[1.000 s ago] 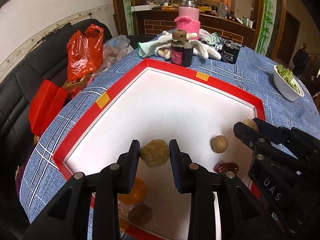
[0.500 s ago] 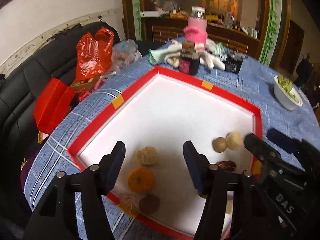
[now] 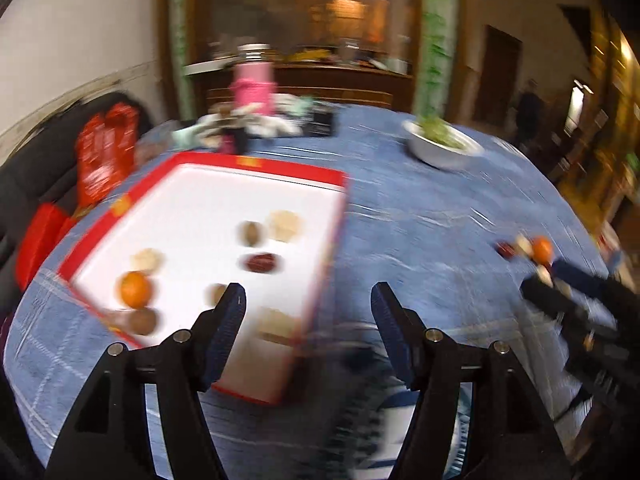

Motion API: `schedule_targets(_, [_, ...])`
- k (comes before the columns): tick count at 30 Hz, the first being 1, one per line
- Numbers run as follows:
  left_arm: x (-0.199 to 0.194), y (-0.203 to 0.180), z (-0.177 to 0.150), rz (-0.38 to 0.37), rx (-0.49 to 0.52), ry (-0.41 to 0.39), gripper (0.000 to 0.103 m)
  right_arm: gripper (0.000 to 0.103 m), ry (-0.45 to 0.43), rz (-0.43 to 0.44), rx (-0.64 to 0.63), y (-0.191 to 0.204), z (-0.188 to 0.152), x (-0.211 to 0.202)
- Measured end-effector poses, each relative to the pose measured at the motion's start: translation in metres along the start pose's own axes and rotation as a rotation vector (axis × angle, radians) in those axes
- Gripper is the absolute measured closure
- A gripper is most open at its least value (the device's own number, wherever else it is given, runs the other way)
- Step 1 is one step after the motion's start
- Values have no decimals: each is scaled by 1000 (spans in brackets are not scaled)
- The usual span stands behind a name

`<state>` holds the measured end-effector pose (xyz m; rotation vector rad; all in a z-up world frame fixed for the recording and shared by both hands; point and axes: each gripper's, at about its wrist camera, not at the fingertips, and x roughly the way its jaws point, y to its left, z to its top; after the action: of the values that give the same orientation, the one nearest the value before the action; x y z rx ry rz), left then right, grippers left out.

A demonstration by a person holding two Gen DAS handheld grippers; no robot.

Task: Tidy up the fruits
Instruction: 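Move both grippers back to the remaining beige chunks on the tablecloth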

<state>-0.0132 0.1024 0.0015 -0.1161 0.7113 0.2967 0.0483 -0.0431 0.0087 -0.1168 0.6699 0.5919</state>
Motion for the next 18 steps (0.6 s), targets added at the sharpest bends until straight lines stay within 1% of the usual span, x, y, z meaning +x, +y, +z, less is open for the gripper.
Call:
schedule_targets(3, [1,-28,-4,-64,58,12,39,41,-8,-80,39,-43,-13,-17])
schedule_targets(8, [0,-70,-5,-146,133,16,39,41,31,-144,95,-108,-28,-23])
schedule_targets(11, [1,-86,-7,-166,172,18,39,41,77,-149,105,-137,-35,-18])
schedule_targets(13, [3,-96,-7,-176,187,25,39,42,91,-133,106,-147,-36,-15])
schedule_targets(15, [7,-103,-8,-182,194,36,39,44,99,-116,104,-155,-34,-12])
schedule_targets(18, [9,-111,-6,-196,198,45,39,53,141,-103,95,-159,-31,1])
